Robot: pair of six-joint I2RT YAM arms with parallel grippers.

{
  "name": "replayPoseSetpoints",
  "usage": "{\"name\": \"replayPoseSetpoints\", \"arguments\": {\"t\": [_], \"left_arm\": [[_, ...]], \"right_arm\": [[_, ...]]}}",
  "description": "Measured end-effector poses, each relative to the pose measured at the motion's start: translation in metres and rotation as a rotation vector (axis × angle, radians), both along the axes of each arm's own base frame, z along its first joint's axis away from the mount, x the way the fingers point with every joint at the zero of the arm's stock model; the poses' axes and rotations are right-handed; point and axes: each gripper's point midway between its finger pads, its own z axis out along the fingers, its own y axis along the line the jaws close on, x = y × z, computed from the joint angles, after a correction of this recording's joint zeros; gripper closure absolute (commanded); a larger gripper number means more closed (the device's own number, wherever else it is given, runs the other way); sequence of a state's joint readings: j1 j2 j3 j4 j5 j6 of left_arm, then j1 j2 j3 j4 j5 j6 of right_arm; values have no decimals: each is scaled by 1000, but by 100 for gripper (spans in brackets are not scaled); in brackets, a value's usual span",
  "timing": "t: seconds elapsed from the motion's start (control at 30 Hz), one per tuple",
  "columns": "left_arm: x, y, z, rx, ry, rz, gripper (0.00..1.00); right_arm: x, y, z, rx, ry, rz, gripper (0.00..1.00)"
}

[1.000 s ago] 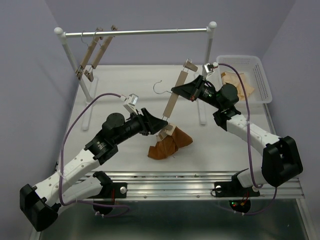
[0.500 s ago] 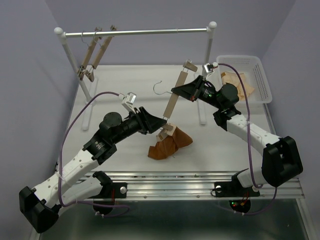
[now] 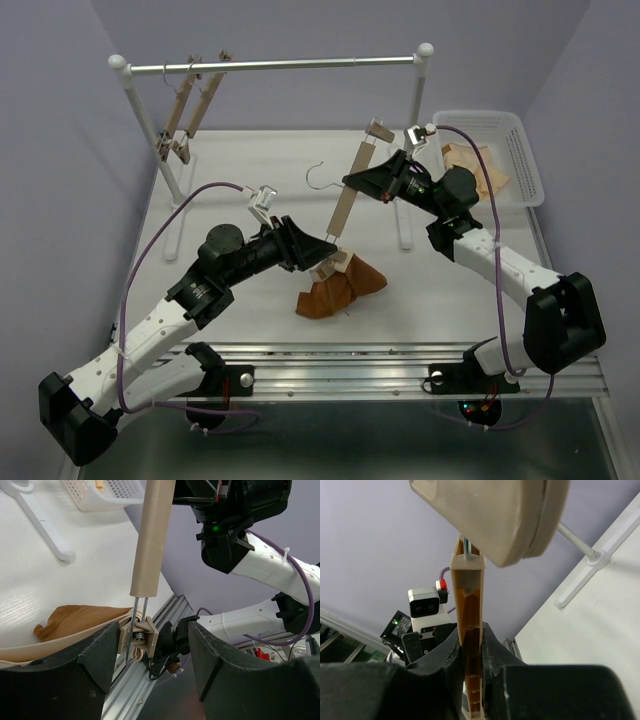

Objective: Remove the underwear clipped to the hanger

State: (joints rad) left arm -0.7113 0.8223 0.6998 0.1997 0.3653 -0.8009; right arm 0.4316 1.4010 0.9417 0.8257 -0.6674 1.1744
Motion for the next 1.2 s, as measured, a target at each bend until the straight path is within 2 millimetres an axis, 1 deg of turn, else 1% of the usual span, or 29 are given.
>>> {"name": "replayPoseSetpoints", "arguments": {"t": [0.03, 0.07, 0.1, 0.13, 0.23, 0.27, 0.33, 0.37, 0.43, 0.47, 0.5, 0.53, 0.7, 0.73, 0.77, 0.83, 0.87, 0.97, 1.0, 1.03, 1.17, 1.2], "left_arm": [[0, 0, 0, 0, -1, -1, 34], [0, 0, 0, 0, -2, -3, 37], [-1, 0, 0, -1, -4, -5, 39], [-1, -1, 1, -2, -6, -9, 44], [-2, -1, 0, 0, -10, -12, 52], [-2, -1, 0, 0, -9, -13, 58], [-2, -1, 0, 1, -11, -13, 65], [-2, -1, 0, 1, -16, -14, 70], [-2, -1, 1, -1, -22, -16, 76], [-2, -1, 1, -1, -22, -16, 85], [-2, -1, 1, -1, -23, -16, 91], [-2, -1, 1, 0, -22, -15, 100], [1, 0, 0, 4, -18, 2, 100], [2, 1, 0, 4, -19, 7, 100], [2, 1, -1, 4, -19, 12, 100], [3, 3, -1, 3, -21, 23, 100], [4, 5, -1, 1, -23, 38, 100], [5, 11, 2, -5, -27, 69, 100], [5, 14, 6, -16, -37, 85, 100], [5, 17, 10, -24, -45, 97, 100], [7, 27, 22, -54, -71, 151, 100], [8, 28, 23, -55, -73, 157, 100]], "right_arm": [[-1, 0, 0, 1, 1, 3, 99], [-1, 0, 1, 5, 2, 5, 99], [-1, 0, 2, 8, -1, 6, 99], [-2, 0, 3, 9, -2, 7, 99], [-3, 0, 4, 14, 1, 17, 99], [-4, 0, 4, 15, 3, 21, 99], [-5, 1, 6, 17, 1, 27, 99], [-5, 1, 7, 17, -1, 29, 99], [-5, 1, 8, 18, -1, 32, 99], [-5, 1, 8, 17, -1, 32, 99], [-5, 1, 7, 17, 0, 32, 99], [-4, 2, 6, 16, 3, 33, 99], [0, 4, 2, 11, 18, 33, 99], [1, 4, 1, 11, 22, 34, 95], [2, 5, 1, 11, 27, 35, 84], [4, 5, -1, 11, 39, 36, 80], [5, 6, -3, 11, 46, 37, 72], [7, 7, -7, 10, 64, 39, 64], [7, 7, -9, 4, 60, 38, 56], [7, 8, -10, 1, 56, 40, 52], [6, 8, -11, -5, 52, 48, 58], [6, 9, -10, -6, 50, 51, 58]]}}
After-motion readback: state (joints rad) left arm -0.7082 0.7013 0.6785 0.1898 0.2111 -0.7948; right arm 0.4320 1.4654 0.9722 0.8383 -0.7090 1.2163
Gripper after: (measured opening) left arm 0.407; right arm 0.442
